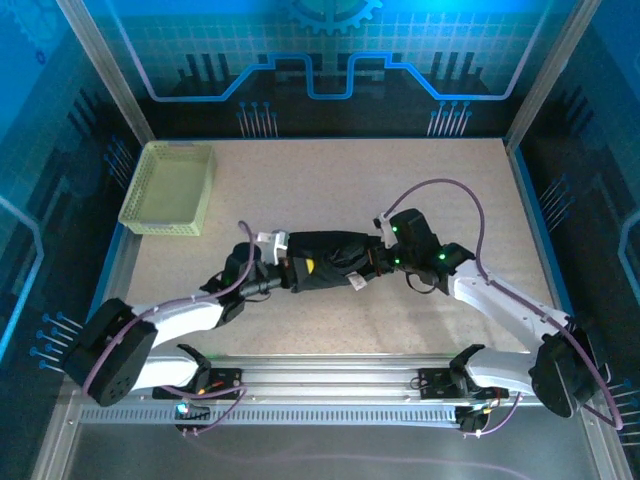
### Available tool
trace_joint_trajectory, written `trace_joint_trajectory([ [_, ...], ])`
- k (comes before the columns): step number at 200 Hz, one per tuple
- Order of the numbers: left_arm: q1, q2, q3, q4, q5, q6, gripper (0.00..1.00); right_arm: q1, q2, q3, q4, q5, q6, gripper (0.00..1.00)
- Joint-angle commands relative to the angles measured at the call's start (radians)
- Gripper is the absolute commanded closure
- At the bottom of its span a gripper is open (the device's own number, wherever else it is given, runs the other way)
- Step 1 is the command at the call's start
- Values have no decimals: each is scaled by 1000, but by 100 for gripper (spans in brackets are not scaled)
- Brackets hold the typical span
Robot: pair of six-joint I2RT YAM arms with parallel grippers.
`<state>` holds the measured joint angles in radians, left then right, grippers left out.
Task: Fold the inside-out t-shirt
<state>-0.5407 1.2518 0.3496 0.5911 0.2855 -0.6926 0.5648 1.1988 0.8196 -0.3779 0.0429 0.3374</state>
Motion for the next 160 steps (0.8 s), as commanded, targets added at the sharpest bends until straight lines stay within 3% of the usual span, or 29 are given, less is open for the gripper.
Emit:
trace_joint_trajectory([
  [1,-8,-83,-29,-59,-151,-40,100,9,7,32,-11,5,47,100],
  [31,-5,-99,69,-220,-307,3,100,7,142,190,-43,25,17,100],
  [86,53,55,214,-286,-413,24,100,-34,492,554,-191,72,-49,100],
  [160,162,282,333,-317,-421,-15,100,-88,830,868,-312,21,-48,100],
])
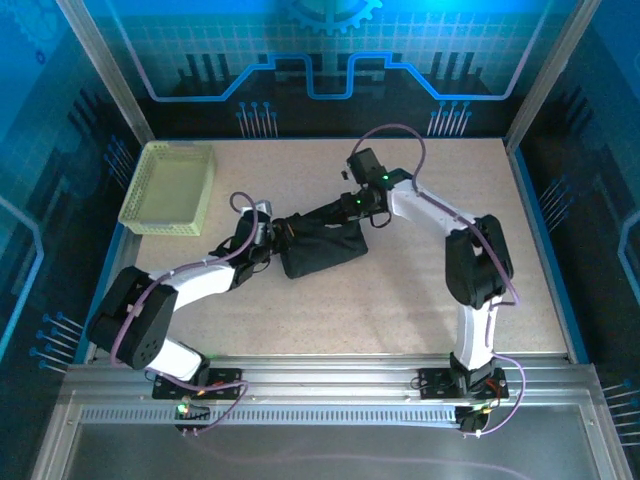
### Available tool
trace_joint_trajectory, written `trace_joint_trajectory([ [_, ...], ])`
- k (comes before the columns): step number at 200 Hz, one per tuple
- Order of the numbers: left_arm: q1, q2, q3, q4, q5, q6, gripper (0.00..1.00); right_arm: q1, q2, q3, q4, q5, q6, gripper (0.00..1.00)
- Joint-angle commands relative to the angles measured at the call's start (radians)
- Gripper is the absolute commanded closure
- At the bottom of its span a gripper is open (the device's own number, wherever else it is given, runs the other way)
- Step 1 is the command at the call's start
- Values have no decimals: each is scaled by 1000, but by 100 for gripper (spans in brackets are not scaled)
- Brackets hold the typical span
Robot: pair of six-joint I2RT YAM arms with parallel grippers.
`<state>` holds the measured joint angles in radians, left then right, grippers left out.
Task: Fold the inside-out t-shirt
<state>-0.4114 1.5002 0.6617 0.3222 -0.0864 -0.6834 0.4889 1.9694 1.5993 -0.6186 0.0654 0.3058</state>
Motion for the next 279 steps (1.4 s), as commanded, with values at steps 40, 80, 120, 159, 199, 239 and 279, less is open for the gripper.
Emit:
trace_joint_trajectory([
  [40,57,109,52,-96,-52,-75,94,-13,143,181,-96,5,-27,98],
  [80,87,95,49,-156,-54,-117,59,-13,121,235,-128,46,-57,46],
  [120,102,-70,103,-359,-133,-88,47,-26,-39,184,-121,41,-107,36],
  [159,31,-164,138,-362,-79,-57,43,-22,-148,-17,5,-157,-54,42],
  [199,-16,8,190,-219,75,-117,43,43,-76,-50,118,-270,35,47],
  [239,34,159,143,-124,96,-178,50,35,65,-42,158,-274,82,51],
  [279,82,237,80,-36,171,-162,50,-24,136,-90,207,-263,124,52],
])
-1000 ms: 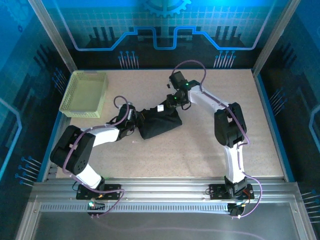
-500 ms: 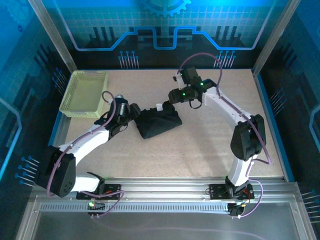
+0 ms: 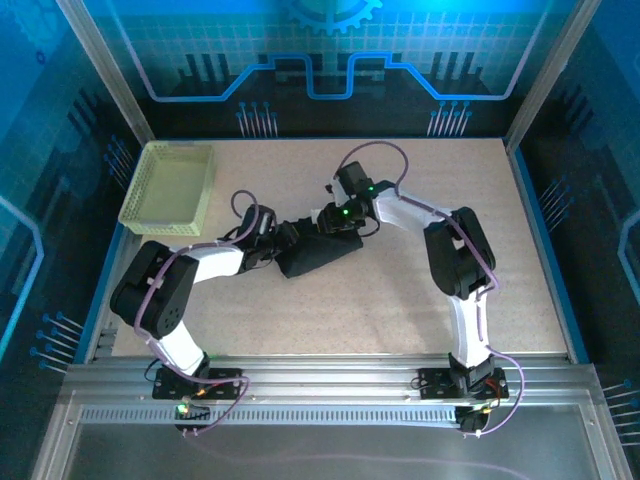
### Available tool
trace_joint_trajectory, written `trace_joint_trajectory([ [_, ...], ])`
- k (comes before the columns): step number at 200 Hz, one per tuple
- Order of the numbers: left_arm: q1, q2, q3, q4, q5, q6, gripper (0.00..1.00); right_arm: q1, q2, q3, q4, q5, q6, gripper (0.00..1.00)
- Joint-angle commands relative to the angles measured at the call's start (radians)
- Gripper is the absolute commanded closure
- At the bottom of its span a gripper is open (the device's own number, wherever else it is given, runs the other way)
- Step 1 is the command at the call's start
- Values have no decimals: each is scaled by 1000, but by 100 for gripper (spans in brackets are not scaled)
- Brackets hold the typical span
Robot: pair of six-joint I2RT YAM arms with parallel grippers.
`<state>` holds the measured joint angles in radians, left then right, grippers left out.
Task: Fold the inside-out t-shirt
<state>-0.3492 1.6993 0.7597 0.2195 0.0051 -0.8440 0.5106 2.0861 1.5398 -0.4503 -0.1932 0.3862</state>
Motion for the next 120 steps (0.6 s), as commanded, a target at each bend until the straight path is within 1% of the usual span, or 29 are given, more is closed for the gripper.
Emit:
trace_joint_trajectory([
  [1,20,39,-19,70,83,0,50,-48,18,-32,40,-6,43,52],
  [14,27,18,-9,82,135,26,49,-51,-16,-40,36,-4,35,51],
  [22,28,-9,17,26,139,54,49,-49,-46,-40,21,11,19,50],
  [31,27,-48,43,-49,123,78,46,-42,-86,-36,-6,41,2,47],
  [49,23,-150,53,-153,94,115,35,-25,-166,-36,-70,111,-39,40],
  [74,-3,-258,34,-299,27,123,33,-16,-249,-88,-115,181,-65,32],
  [92,-16,-295,-19,-322,0,86,30,-22,-259,-135,-120,202,-61,27],
  [120,-21,-258,-79,-228,62,39,29,-29,-229,-181,-101,197,-43,24],
])
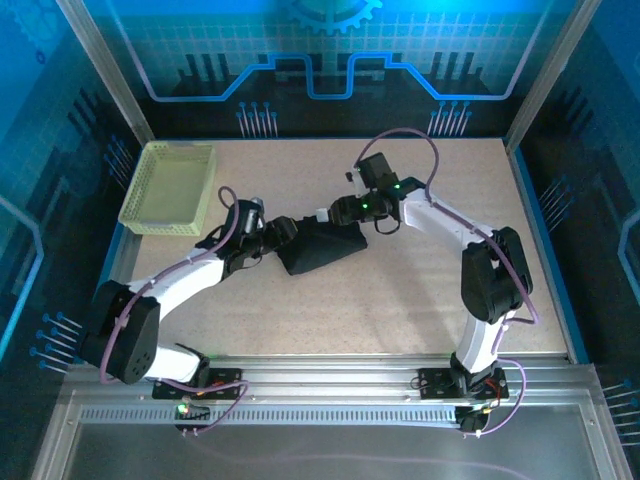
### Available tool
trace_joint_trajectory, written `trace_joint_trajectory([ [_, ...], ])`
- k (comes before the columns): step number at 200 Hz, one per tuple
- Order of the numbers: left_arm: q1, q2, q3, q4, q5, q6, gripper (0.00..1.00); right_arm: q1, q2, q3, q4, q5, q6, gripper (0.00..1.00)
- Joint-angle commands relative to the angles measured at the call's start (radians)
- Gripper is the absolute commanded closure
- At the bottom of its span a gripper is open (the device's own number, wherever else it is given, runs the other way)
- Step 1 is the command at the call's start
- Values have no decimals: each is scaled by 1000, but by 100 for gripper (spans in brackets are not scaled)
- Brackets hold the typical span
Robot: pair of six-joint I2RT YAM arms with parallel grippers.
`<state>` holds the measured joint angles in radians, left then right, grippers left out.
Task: Fold the inside-out t-shirt
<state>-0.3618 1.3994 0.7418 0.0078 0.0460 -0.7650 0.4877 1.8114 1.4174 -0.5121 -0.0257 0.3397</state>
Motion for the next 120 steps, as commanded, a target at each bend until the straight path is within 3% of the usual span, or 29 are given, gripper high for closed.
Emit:
trace_joint_trajectory([
  [1,-9,45,-62,-12,25,-41,30,-6,46,-59,-38,29,4,24],
  [29,-35,157,-46,65,81,-64,33,-9,101,-64,-24,22,25,23],
  [72,-37,248,-34,85,76,-59,57,-27,162,-85,25,-50,78,26],
  [100,-38,289,-17,86,79,-50,66,-47,181,-101,53,-115,112,40],
  [120,-36,298,-7,80,75,-46,66,-59,185,-98,46,-102,119,58],
])
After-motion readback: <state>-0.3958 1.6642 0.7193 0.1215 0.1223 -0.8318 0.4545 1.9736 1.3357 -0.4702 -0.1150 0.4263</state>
